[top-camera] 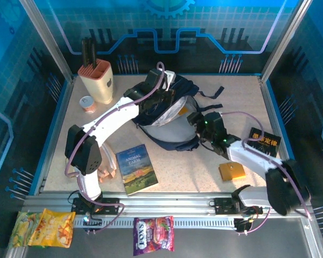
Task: Pack the student bag
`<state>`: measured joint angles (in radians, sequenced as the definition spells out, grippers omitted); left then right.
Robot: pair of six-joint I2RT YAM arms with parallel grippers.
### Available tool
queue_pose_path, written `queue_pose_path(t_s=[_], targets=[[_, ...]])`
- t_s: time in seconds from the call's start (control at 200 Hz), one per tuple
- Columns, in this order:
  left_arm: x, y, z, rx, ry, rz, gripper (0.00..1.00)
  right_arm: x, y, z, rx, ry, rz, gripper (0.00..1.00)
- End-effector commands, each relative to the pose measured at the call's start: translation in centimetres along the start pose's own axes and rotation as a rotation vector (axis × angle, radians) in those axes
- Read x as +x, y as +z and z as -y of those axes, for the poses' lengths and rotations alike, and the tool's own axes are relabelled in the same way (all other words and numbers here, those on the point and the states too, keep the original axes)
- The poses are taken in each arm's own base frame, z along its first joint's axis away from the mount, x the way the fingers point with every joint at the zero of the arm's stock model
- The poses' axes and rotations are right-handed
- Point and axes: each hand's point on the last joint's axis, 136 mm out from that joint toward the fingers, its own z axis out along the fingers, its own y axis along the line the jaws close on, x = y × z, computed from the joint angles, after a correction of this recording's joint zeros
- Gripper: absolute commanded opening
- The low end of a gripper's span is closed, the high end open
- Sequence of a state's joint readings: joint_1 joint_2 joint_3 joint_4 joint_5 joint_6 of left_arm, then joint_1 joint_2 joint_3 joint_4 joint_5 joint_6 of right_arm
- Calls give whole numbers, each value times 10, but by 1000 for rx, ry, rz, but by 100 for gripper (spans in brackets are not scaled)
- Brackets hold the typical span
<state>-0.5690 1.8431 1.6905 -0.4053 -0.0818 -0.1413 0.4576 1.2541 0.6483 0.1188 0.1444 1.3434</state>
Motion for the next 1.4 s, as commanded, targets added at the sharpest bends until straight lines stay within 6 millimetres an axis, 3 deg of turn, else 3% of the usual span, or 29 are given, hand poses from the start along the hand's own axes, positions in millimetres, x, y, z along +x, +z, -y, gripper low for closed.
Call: queue_pose_path(t_s=[0.0, 0.045, 0.11, 0.18, 0.27, 0.345, 0.41, 0.51, 0.61, 0.73, 0.951, 1.201, 1.291, 1.396], targets=[[-10, 5, 7, 67, -37, 47, 0, -31, -32, 27, 124, -122, 141, 83], [2, 10, 11, 96, -51, 8, 5, -41, -46, 27, 145, -164, 186, 85], [15, 12, 13, 122, -91, -32, 39, -53, -64, 26, 170, -223, 244, 88], [30, 12, 7, 103, -134, -53, 60, -65, -80, 25, 203, -266, 298, 88], [51, 13, -26, -45, -209, -44, 79, -75, -92, 23, 230, -304, 339, 89], [72, 10, -64, -185, -304, -48, 87, -79, -95, 19, 231, -321, 354, 90], [93, 7, -92, -263, -383, -74, 89, -79, -94, 15, 222, -329, 348, 91], [122, 8, -113, -281, -468, -127, 94, -75, -86, 8, 194, -344, 319, 91], [143, 15, -121, -273, -513, -186, 98, -68, -74, 2, 168, -350, 271, 91], [151, 32, -117, -229, -519, -238, 98, -56, -59, -8, 142, -385, 201, 89], [126, 61, -92, -54, -455, -228, 98, -26, -37, -24, 83, -496, 54, 88], [88, 65, -69, 129, -359, -180, 99, 29, -15, -25, 100, -677, -123, 87], [81, 64, -77, 128, -386, -180, 99, 52, -10, -37, 87, -772, -176, 87], [77, 55, -101, 6, -464, -178, 99, 91, 1, -44, 39, -880, -291, 87]])
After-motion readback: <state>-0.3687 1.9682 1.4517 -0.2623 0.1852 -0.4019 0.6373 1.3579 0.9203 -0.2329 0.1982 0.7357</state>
